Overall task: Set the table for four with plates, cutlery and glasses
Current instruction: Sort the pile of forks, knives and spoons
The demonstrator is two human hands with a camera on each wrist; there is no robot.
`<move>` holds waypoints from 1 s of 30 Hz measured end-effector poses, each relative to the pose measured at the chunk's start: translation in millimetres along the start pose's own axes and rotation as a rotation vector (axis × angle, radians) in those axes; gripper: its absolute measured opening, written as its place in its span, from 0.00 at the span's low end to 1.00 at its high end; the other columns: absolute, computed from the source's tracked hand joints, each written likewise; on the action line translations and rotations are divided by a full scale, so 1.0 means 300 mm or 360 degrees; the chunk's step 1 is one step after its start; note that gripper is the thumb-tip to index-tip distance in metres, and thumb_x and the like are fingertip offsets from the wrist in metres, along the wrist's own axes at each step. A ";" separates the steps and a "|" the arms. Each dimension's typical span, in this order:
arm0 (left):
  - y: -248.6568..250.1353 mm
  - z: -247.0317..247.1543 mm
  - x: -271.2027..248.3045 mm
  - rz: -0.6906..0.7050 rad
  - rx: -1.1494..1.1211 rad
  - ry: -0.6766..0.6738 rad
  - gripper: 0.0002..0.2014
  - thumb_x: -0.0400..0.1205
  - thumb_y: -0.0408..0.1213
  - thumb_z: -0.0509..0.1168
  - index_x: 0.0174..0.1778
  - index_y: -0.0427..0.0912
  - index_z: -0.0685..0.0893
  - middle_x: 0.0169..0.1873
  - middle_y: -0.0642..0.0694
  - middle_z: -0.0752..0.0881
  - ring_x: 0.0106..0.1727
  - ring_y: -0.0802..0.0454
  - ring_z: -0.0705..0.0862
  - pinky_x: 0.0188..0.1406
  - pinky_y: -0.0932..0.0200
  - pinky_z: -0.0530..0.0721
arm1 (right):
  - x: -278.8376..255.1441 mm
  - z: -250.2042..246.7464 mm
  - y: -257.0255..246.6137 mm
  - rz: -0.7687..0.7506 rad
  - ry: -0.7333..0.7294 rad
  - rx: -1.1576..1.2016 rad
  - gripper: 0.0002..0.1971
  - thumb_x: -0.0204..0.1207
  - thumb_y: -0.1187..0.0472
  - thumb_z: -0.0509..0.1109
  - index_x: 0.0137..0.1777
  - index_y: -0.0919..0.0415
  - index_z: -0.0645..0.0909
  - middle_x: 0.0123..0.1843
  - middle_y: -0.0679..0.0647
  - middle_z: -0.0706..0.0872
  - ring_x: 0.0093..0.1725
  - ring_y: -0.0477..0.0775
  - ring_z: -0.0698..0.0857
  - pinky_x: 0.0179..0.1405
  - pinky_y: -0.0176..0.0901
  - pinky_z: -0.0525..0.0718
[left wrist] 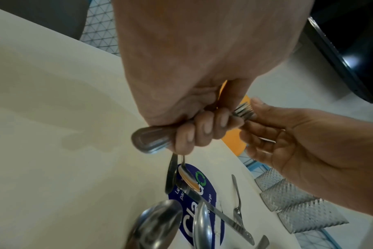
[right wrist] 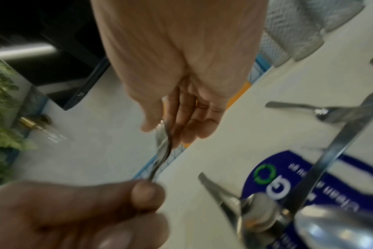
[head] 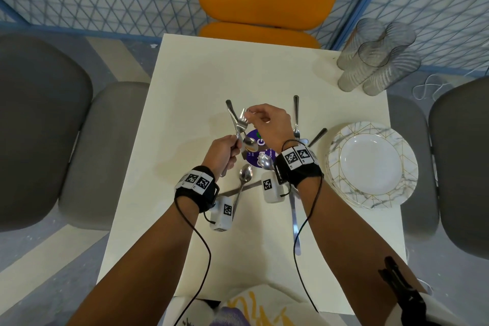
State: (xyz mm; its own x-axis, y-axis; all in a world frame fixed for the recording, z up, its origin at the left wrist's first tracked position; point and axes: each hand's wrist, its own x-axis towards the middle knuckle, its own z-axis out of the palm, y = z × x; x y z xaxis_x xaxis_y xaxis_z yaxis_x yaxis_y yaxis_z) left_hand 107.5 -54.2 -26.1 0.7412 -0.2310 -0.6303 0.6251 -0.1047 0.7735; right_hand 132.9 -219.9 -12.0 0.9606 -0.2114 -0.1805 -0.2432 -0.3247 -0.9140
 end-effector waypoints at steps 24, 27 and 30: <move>-0.003 -0.007 0.111 -0.0058 -0.0100 0.0176 0.18 0.91 0.32 0.50 0.42 0.38 0.84 0.28 0.46 0.75 0.26 0.50 0.69 0.24 0.56 0.67 | 0.202 -0.226 0.276 0.0651 0.0100 -0.0682 0.12 0.79 0.49 0.73 0.53 0.56 0.90 0.47 0.53 0.93 0.49 0.55 0.89 0.56 0.49 0.87; 0.009 -0.008 0.116 0.0002 -0.0043 0.0199 0.18 0.93 0.34 0.52 0.45 0.37 0.85 0.28 0.46 0.77 0.26 0.48 0.72 0.25 0.55 0.70 | 0.132 -0.223 0.198 0.0488 0.0109 -0.0125 0.06 0.81 0.55 0.73 0.50 0.57 0.84 0.36 0.51 0.92 0.33 0.52 0.90 0.37 0.45 0.87; 0.031 -0.021 0.120 0.0038 -0.0028 0.0222 0.17 0.92 0.34 0.53 0.47 0.36 0.85 0.28 0.47 0.79 0.26 0.48 0.76 0.27 0.54 0.74 | 0.053 -0.213 0.135 0.0330 -0.0052 0.0006 0.03 0.83 0.57 0.71 0.51 0.55 0.83 0.37 0.56 0.90 0.28 0.52 0.87 0.29 0.40 0.84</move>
State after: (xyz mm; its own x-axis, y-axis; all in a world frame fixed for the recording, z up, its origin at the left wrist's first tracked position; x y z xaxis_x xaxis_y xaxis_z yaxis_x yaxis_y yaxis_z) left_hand 141.5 -57.4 -42.1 0.7821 -0.0962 -0.6157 0.6100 -0.0838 0.7880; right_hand 129.8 -295.2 -28.6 0.8938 -0.2435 -0.3765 -0.4358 -0.2740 -0.8573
